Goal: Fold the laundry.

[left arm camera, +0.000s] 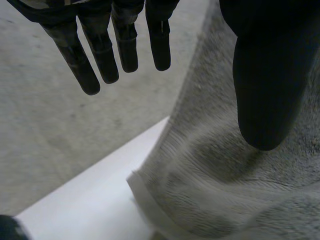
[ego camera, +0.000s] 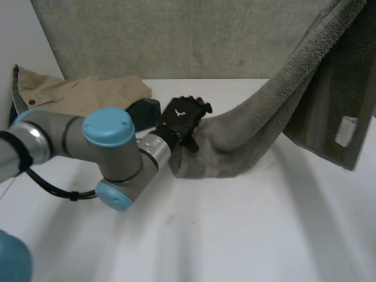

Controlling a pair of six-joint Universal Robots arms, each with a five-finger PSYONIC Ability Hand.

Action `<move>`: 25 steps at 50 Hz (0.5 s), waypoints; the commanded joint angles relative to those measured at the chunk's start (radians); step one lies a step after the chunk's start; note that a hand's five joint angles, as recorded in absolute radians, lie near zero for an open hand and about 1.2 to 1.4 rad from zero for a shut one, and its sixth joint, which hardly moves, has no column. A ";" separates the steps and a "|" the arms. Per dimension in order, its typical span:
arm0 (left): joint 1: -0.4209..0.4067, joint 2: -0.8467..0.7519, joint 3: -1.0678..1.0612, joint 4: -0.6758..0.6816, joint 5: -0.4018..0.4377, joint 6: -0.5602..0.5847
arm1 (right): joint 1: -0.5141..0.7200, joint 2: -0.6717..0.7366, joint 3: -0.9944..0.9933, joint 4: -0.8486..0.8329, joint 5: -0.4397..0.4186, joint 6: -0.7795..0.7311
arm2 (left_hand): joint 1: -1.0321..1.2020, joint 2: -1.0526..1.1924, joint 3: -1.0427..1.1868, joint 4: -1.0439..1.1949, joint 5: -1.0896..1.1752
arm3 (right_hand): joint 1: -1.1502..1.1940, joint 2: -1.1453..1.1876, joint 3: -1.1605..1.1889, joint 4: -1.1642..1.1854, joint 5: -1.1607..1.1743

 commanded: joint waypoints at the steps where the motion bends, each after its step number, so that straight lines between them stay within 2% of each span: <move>1: -0.042 -0.080 0.072 0.002 0.009 0.001 | 0.011 -0.038 0.000 0.042 -0.031 0.003 | 0.039 0.063 0.059 0.070 0.059 | 0.426 0.230 0.211 0.204 0.252; 11: -0.060 -0.144 0.198 0.016 -0.020 0.000 | 0.013 -0.058 0.003 0.065 -0.035 0.002 | 0.054 0.077 0.074 0.085 0.074 | 0.426 0.230 0.211 0.204 0.252; 15: -0.067 -0.162 0.217 0.014 0.024 0.000 | 0.013 -0.064 0.006 0.065 -0.035 0.002 | 0.057 0.080 0.077 0.088 0.077 | 0.426 0.230 0.211 0.204 0.252; 20: -0.094 -0.202 0.232 -0.019 0.176 -0.003 | 0.013 -0.069 0.006 0.065 -0.038 0.002 | 0.060 0.083 0.080 0.091 0.080 | 0.426 0.230 0.211 0.204 0.252; 25: -0.102 -0.236 0.260 -0.056 0.190 -0.003 | 0.010 -0.069 0.009 0.065 -0.042 0.002 | 0.148 0.171 0.168 0.179 0.168 | 0.426 0.230 0.211 0.204 0.252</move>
